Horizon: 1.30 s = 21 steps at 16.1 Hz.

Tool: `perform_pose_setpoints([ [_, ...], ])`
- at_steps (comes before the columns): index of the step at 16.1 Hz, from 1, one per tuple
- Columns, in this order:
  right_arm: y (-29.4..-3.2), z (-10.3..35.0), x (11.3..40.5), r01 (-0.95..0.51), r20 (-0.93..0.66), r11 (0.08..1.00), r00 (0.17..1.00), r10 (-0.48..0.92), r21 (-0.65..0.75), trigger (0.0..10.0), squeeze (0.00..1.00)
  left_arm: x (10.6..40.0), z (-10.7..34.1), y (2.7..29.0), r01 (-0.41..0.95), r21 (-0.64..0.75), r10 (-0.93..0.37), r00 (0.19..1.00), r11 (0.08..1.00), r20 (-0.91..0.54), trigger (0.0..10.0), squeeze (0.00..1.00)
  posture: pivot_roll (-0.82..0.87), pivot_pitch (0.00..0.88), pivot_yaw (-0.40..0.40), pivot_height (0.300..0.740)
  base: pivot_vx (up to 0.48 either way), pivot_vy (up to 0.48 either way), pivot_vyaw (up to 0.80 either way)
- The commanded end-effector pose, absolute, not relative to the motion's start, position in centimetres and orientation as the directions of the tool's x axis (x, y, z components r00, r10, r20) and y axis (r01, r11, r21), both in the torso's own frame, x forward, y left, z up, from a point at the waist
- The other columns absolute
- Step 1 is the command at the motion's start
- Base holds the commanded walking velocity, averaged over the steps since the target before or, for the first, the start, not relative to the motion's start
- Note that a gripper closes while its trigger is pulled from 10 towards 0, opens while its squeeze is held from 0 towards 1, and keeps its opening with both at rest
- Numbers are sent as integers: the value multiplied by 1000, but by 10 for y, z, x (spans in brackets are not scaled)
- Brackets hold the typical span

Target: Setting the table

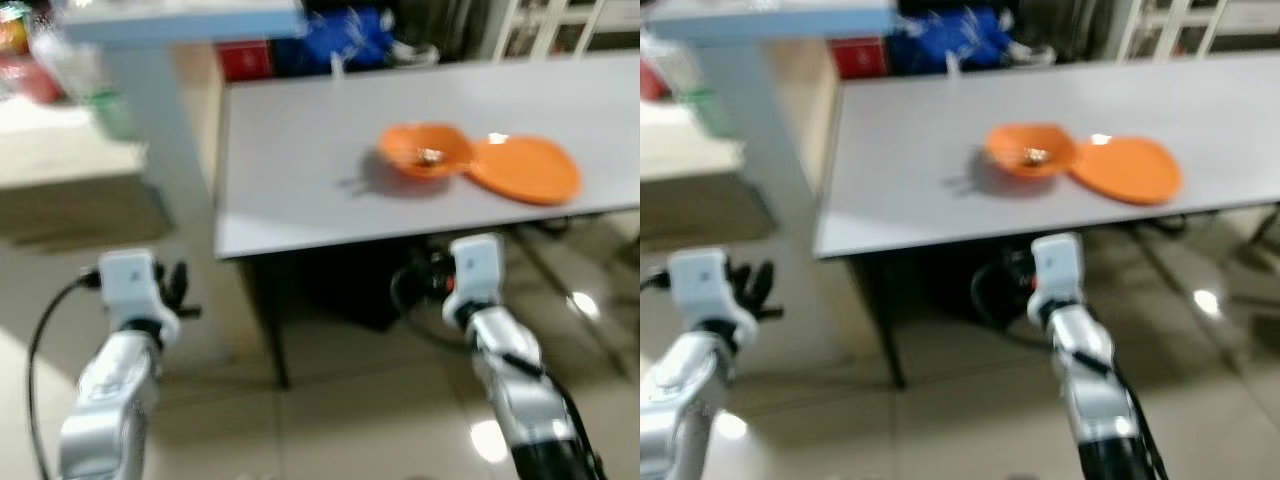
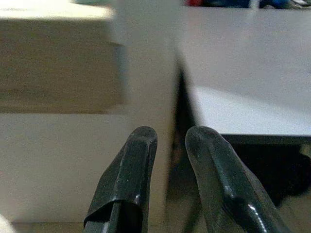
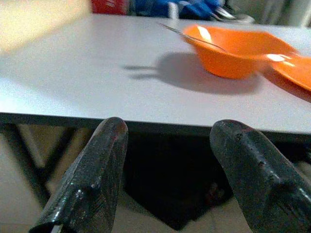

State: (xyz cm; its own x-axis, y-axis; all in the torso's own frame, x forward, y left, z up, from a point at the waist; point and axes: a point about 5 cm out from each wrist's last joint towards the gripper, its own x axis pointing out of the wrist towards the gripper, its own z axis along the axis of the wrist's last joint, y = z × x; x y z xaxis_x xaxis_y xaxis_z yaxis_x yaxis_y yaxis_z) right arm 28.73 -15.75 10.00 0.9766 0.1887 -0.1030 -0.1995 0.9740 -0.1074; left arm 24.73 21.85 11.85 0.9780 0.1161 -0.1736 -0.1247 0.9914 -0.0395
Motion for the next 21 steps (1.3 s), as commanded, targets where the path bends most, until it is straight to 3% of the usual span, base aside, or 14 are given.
perform_pose_setpoints([
  [1, -164, 100, 285, -190, -119, 974, 977, 176, -121, 10000, 0, 248, 123, 214, -97, -52, 88, 983, 994, -162, 10000, 0, -105, 0, 60, 740, 0, 480, 0],
  [6, -146, 92, 283, -221, -132, 970, 969, 208, -96, 10000, 0, 261, 128, 209, -80, -51, 73, 988, 995, -133, 10000, 0, -102, 0, 50, 740, 0, 480, 0],
  [14, -144, 95, 286, -224, -109, 968, 971, 211, -116, 10000, 0, 270, 135, 199, -41, -41, 37, 995, 998, -89, 10000, 0, -106, 6, 40, 740, 0, 480, 0],
  [17, -143, 96, 290, -226, -103, 966, 971, 214, -127, 10000, 0, 272, 141, 193, -43, -42, 41, 998, 998, -48, 10000, 0, -104, 8, 36, 740, 0, 87, 0],
  [21, -144, 126, 297, -150, 80, 966, 982, 171, -212, 10000, 0, 274, 146, 186, -16, -18, 16, 1000, 1000, -16, 10000, 0, -101, 8, 37, 740, 232, 169, 0],
])
